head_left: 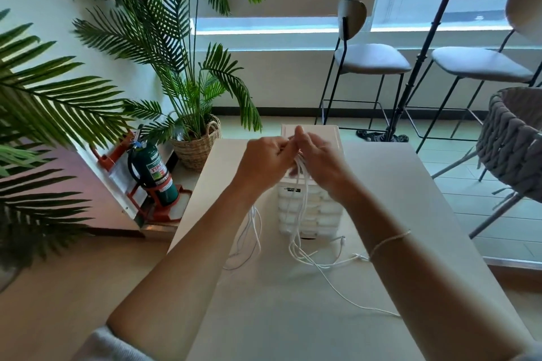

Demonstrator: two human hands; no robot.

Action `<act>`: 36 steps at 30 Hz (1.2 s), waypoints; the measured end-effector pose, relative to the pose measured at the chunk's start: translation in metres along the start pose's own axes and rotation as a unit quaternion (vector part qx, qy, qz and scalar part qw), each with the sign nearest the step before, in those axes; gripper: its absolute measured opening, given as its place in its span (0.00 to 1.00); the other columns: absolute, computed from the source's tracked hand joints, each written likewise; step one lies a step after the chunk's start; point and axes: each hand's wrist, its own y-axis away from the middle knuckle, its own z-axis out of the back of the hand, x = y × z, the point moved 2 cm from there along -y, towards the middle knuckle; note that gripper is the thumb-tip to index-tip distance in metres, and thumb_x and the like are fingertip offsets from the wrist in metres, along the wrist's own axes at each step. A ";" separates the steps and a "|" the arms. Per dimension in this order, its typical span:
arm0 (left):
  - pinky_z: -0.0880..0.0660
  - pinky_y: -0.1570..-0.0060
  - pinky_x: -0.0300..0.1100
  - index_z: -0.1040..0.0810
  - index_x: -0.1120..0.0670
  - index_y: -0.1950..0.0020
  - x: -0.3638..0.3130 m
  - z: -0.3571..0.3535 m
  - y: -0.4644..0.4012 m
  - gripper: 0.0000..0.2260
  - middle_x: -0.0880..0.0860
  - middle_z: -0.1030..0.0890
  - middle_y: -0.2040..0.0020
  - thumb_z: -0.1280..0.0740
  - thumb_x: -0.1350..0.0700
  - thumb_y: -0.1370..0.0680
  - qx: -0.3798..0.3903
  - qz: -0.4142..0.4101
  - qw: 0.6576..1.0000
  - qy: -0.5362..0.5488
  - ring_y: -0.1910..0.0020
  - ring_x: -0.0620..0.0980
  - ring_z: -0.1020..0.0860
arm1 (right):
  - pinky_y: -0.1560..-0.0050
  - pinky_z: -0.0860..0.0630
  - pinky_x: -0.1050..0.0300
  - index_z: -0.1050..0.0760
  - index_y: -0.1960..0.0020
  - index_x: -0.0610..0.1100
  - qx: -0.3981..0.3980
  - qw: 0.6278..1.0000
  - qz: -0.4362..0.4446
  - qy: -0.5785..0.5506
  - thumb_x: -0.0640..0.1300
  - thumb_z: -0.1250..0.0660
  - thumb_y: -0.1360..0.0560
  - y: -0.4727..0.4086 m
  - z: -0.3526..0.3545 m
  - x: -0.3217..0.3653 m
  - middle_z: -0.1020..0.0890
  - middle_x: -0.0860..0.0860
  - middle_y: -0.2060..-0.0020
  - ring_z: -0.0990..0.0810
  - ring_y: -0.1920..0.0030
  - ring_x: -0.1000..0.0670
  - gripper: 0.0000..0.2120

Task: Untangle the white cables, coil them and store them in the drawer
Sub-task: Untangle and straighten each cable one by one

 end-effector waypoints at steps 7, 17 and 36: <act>0.35 0.70 0.26 0.28 0.48 0.74 0.014 0.000 0.011 0.23 0.44 0.26 0.75 0.43 0.52 0.18 0.068 0.073 0.994 0.052 0.75 0.35 0.27 | 0.59 0.23 0.55 0.19 0.62 0.39 -0.035 0.993 -0.007 0.108 0.62 0.44 0.24 -0.001 -0.010 -0.008 0.18 0.49 0.70 0.19 0.66 0.49 0.29; 0.37 0.73 0.27 0.31 0.49 0.75 0.056 0.000 0.045 0.26 0.42 0.30 0.80 0.44 0.28 0.34 0.164 0.157 0.967 0.115 0.78 0.39 0.34 | 0.72 0.38 0.64 0.28 0.72 0.46 -0.167 0.932 -0.051 0.317 0.56 0.40 0.23 0.001 0.052 -0.039 0.29 0.53 0.78 0.31 0.74 0.54 0.22; 0.33 0.63 0.41 0.31 0.47 0.66 0.105 0.004 0.081 0.16 0.52 0.27 0.65 0.42 0.43 0.21 0.325 0.203 0.920 -0.083 0.64 0.49 0.29 | 0.55 0.29 0.52 0.18 0.55 0.41 -0.245 0.844 -0.198 0.433 0.51 0.38 0.25 0.023 0.127 -0.115 0.19 0.38 0.54 0.23 0.50 0.37 0.15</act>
